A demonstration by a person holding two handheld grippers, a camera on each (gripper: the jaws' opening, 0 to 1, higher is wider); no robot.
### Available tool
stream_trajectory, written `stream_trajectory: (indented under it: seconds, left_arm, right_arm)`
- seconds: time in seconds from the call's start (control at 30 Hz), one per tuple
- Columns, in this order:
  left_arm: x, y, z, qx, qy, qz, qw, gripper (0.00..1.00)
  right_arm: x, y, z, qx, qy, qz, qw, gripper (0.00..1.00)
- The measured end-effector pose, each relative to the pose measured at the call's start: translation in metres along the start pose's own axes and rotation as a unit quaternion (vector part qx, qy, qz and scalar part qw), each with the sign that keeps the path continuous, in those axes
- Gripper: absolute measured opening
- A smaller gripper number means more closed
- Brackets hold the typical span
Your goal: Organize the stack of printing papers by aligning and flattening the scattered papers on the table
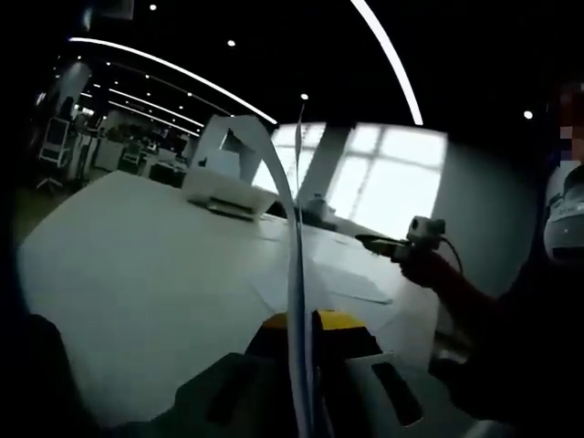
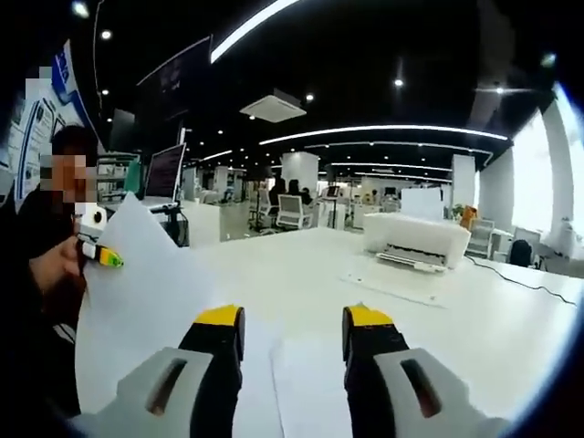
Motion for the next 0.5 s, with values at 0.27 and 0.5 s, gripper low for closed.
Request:
stream_trajectory:
  seconds: [0.27, 0.5]
  left_arm:
    - [-0.001, -0.001, 0.001, -0.002, 0.002, 0.000, 1.0000, 0.06]
    - [-0.002, -0.001, 0.001, -0.003, 0.003, -0.001, 1.0000, 0.06]
  right_arm:
    - [0.011, 0.000, 0.002, -0.006, 0.004, 0.028, 0.9996, 0.47]
    - [0.017, 0.002, 0.001, -0.015, 0.015, 0.044, 0.9988, 0.53]
Point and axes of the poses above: the point that each gripper's makers call its tool centre point, and the gripper's own axes: y roughly backward along the fingers, x roughly to its right, z roughly out of its underside, the point moved 9 cm from there along y, roughly backward along the fingers, and after that the axes turned 3 degrees about y, right-handed, at the moved point
